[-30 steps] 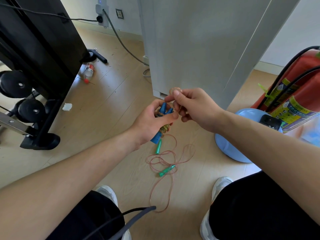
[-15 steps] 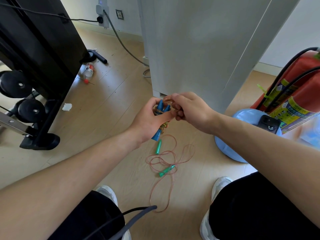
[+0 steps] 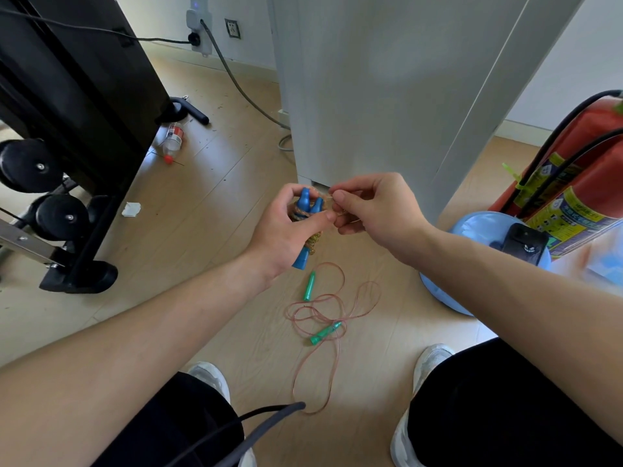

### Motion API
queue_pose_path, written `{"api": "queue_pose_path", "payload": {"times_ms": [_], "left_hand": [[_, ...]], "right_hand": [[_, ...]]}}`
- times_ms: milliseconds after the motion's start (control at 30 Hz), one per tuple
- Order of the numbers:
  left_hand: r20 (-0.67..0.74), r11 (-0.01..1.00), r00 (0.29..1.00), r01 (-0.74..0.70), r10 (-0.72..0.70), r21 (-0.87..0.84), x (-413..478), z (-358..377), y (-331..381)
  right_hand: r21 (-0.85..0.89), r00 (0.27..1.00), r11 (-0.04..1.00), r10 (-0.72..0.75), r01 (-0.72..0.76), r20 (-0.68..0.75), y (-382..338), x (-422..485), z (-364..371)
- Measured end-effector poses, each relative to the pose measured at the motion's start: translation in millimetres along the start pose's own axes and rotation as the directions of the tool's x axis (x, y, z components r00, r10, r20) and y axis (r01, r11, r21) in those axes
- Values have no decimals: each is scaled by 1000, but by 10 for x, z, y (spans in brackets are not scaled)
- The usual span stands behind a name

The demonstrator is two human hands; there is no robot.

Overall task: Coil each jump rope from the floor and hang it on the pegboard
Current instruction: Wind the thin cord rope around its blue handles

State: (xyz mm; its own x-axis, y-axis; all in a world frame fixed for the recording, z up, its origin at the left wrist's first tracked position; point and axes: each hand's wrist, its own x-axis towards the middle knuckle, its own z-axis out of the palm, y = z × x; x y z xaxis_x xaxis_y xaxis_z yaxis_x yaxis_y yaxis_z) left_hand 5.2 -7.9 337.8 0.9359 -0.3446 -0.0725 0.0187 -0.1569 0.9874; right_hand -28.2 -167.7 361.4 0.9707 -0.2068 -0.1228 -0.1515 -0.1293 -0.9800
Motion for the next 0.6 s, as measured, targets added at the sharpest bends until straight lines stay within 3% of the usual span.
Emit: {"api": "queue_pose_path", "payload": {"times_ms": [167, 600], "left_hand": [[-13, 1000, 1000, -13, 13, -24, 14, 25, 2], [52, 998, 998, -44, 46, -32, 18, 26, -7]], "right_hand": [[31, 996, 1000, 2, 0, -86, -3, -16, 17], [117, 997, 993, 0, 10, -80, -19, -59, 3]]}}
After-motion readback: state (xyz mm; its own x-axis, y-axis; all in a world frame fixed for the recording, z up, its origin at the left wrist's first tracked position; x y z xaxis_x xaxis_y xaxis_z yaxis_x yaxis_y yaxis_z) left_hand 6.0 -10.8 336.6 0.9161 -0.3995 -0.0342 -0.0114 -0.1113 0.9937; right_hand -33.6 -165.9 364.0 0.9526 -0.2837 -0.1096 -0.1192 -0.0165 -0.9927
